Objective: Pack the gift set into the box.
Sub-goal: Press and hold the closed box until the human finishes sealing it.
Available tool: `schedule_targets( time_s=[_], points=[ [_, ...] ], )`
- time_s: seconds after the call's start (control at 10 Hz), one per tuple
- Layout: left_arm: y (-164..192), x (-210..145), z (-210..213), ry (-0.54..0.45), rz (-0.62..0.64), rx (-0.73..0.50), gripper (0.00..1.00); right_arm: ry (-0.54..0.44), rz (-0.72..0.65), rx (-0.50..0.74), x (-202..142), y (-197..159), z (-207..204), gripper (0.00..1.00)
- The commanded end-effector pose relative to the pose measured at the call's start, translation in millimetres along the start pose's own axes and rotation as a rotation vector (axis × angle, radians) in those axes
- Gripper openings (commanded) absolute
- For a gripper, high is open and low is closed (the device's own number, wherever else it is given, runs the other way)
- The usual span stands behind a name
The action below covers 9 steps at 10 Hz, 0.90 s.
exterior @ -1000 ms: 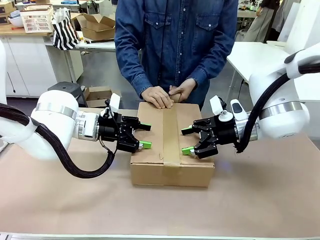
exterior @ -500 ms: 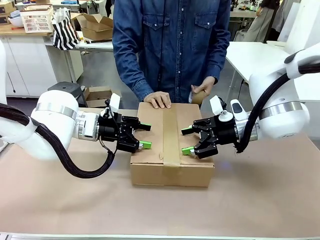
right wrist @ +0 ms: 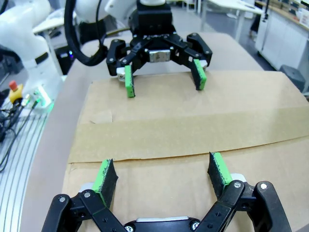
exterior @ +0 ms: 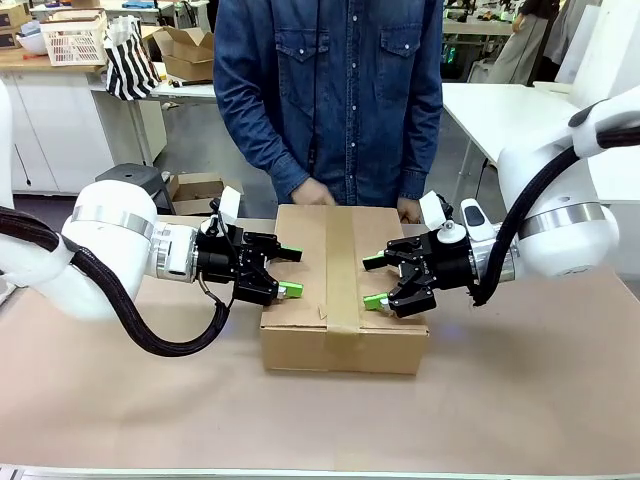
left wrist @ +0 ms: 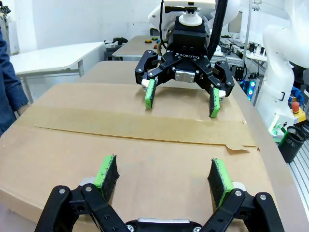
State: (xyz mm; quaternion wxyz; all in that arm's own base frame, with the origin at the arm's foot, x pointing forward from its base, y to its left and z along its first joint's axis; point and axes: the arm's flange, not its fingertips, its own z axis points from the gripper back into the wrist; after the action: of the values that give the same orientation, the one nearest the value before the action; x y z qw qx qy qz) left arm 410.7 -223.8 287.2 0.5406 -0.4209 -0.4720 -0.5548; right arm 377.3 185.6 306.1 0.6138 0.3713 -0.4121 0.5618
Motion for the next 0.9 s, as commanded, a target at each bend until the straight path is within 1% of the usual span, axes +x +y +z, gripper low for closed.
schedule_targets(
  time_s=[0.0,0.8],
  points=[
    [0.3,0.3,0.3,-0.006,0.002,0.001,1.00,-0.007,-0.007,-0.003,-1.5,0.3,-0.5,1.00],
    [0.3,0.3,0.3,-0.006,0.002,0.001,1.00,-0.007,-0.007,-0.003,-1.5,0.3,-0.5,1.00]
  ],
)
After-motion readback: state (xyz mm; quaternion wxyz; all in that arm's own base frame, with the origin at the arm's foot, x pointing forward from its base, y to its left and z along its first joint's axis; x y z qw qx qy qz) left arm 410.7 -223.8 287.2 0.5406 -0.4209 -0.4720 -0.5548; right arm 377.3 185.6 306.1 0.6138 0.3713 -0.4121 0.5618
